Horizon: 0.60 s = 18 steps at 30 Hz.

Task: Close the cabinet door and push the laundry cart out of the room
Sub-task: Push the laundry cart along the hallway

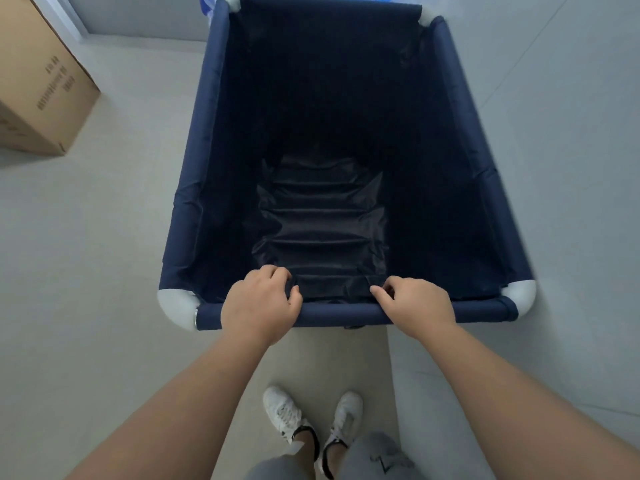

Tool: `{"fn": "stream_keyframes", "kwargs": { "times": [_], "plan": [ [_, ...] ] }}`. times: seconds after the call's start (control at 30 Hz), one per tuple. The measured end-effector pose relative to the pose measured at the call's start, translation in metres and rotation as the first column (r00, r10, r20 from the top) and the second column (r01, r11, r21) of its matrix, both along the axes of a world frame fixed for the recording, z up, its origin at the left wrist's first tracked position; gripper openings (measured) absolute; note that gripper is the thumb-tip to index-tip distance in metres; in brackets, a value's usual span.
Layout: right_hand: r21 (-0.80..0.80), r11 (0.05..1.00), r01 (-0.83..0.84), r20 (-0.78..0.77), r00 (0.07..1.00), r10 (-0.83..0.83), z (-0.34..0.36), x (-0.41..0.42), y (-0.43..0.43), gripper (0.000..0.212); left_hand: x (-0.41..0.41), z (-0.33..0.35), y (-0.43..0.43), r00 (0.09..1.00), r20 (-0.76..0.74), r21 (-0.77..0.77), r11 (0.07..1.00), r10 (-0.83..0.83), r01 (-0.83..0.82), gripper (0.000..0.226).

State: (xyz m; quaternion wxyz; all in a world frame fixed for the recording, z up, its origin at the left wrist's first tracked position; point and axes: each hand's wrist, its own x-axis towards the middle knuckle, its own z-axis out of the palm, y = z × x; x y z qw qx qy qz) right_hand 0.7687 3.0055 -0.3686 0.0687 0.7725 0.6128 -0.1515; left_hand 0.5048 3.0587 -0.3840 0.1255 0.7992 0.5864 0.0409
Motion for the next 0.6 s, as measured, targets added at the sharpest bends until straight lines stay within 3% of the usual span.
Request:
{"fn": "stream_keyframes", "kwargs": {
  "times": [0.4, 0.6],
  "plan": [
    [-0.101, 0.994, -0.043, 0.025, 0.999, 0.045, -0.005, 0.004, 0.015, 0.042, 0.001, -0.002, 0.008, 0.999, -0.041, 0.009, 0.999, -0.031, 0.032, 0.037],
    [-0.172, 0.974, -0.145, 0.064, 0.985, 0.158, -0.001, 0.007, 0.034, 0.034, 0.006, 0.001, 0.026, 0.998, -0.049, -0.006, 0.999, -0.033, 0.032, 0.041]
  ]
}}
